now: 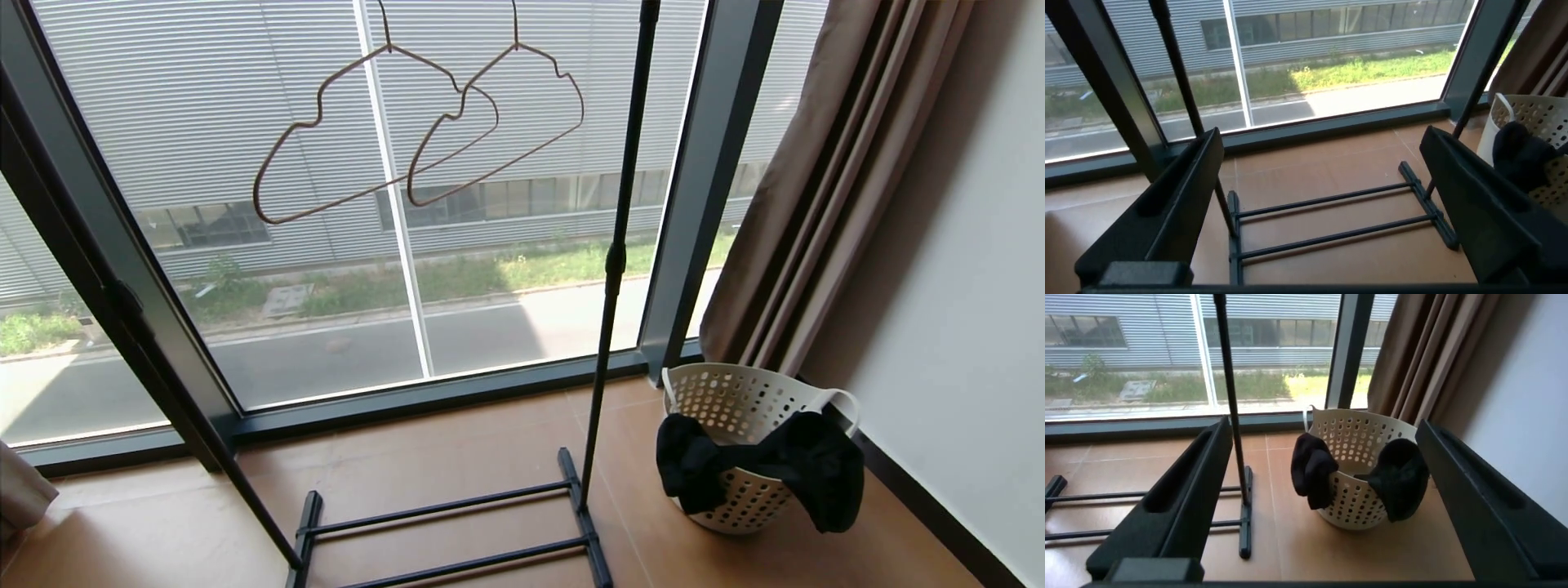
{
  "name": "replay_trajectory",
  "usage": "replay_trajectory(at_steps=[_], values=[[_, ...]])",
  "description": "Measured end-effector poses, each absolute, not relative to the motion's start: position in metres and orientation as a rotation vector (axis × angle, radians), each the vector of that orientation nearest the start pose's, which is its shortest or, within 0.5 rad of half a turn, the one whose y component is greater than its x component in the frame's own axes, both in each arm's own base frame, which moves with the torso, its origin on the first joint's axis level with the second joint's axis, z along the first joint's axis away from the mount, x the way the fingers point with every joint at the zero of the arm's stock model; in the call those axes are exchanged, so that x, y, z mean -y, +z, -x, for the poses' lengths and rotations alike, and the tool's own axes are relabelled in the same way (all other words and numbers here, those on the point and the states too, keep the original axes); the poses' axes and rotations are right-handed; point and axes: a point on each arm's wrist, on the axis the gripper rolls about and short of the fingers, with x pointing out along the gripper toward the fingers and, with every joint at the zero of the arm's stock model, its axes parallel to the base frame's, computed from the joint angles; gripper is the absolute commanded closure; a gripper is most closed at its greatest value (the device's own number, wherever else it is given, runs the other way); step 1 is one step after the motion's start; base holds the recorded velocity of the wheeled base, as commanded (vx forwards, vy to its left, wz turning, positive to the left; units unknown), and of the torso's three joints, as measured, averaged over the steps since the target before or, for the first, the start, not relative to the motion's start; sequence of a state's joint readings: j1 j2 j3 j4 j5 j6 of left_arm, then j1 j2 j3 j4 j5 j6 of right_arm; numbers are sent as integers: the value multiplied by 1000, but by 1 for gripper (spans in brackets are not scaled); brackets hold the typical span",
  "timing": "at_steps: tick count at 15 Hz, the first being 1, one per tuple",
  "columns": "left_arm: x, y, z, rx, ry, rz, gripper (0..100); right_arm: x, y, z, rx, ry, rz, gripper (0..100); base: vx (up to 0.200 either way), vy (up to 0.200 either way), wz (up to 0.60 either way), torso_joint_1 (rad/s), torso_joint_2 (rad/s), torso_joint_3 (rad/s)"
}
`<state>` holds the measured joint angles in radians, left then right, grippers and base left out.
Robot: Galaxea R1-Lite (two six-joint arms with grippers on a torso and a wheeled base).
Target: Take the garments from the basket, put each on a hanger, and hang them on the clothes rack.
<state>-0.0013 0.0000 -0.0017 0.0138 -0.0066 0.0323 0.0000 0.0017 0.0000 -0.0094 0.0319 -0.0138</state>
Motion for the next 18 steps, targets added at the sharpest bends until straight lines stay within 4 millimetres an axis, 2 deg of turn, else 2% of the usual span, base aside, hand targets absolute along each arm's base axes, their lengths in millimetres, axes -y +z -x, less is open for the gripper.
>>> replay_trajectory(at_steps=[2, 4, 8, 10, 13, 14, 18], values=[[0, 75, 23, -12, -8, -32, 0, -1, 76, 23, 8, 32, 14, 0, 0, -200, 0, 2, 0, 0], [0, 75, 23, -12, -8, -32, 0, -1, 76, 23, 7, 31, 14, 0, 200, -200, 0, 0, 2, 0], [0, 75, 23, -12, -8, -32, 0, -1, 76, 23, 7, 31, 13, 0, 200, 0, 0, -2, 6, 5], [0, 75, 23, -12, -8, -32, 0, -1, 76, 23, 8, 32, 14, 0, 200, -200, 0, 5, -2, 2], [0, 75, 23, -12, -8, -32, 0, -1, 76, 23, 8, 31, 14, 0, 200, -200, -600, 4, -1, 2], [0, 75, 23, -12, -6, -31, 0, -1, 76, 23, 6, 32, 13, 0, 0, -200, -600, 12, 7, 2], [0, 75, 23, -12, -7, -31, 0, -1, 76, 23, 8, 31, 14, 0, 0, -200, 0, 4, 5, -2]])
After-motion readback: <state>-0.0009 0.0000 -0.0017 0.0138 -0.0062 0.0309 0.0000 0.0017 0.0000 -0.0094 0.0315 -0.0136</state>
